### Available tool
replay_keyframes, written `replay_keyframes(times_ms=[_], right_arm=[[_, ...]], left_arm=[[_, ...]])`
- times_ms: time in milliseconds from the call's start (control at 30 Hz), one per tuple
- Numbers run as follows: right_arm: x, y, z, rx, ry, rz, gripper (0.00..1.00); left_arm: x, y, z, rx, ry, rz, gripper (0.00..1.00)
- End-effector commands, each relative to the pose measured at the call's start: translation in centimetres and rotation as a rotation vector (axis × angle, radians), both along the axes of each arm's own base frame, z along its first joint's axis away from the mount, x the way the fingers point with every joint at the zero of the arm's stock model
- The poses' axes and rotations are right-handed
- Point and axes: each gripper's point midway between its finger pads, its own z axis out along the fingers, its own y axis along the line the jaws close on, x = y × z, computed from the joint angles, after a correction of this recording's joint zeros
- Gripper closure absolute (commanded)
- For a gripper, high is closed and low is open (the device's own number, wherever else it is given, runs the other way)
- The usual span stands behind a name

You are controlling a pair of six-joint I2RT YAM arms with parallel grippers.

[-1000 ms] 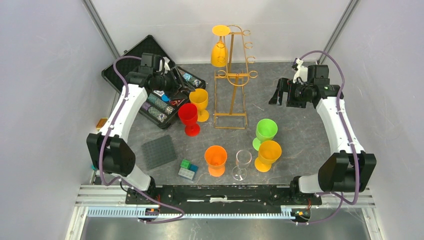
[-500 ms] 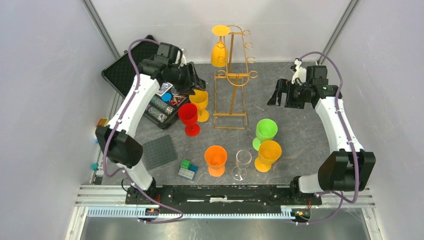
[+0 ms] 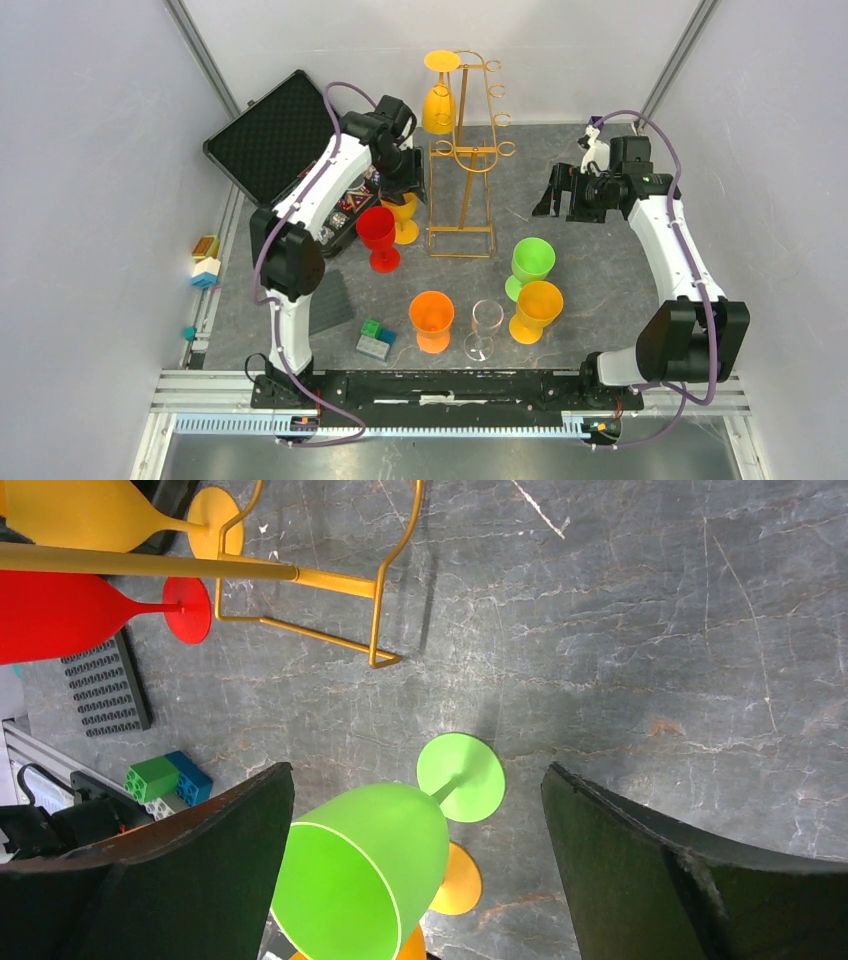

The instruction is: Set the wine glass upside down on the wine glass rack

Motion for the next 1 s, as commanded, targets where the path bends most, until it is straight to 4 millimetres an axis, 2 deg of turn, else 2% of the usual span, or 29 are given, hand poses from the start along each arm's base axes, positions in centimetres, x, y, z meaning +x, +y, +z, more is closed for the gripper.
replay_keyframes(times_ms=[0, 200, 433, 600, 700, 833, 967], right_arm=[[-0.1, 0.6, 0.9, 0.028, -0.036, 0.013, 0.02], [0.0, 0.7, 1.2, 0.037, -0.044, 0.013, 0.02], [0.1, 0.8, 1.4, 0.040, -0.050, 0.017, 0.02], [0.0, 0.8, 1.6, 0.042, -0.055, 0.015, 0.02], [-0.1, 0.8, 1.7, 0.041, -0.057, 0.016, 0.02], [-0.1, 0.8, 1.9, 0.042, -0.060, 0.015, 0.02], [-0.1, 0.8, 2.3, 0.042, -0.070, 0.015, 0.02]], left_arm=[[1.3, 0.9, 0.0, 0.075, -0.052, -0.027, 0.42], [1.5, 0.7, -1.5, 0.087, -0.022, -0.031, 0.49], [1.4, 0.7, -1.7, 0.091, -0.019, -0.036, 0.74], [1.4, 0.9, -1.2, 0.092, -0.032, -0.038, 0.88], [1.6, 1.1, -0.4, 0.094, -0.060, -0.030, 0.97], [2.0, 1.6, 1.4, 0.106, -0.119, -0.014, 0.98], [2.5, 2.3, 3.9, 0.115, -0.200, 0.003, 0.98]])
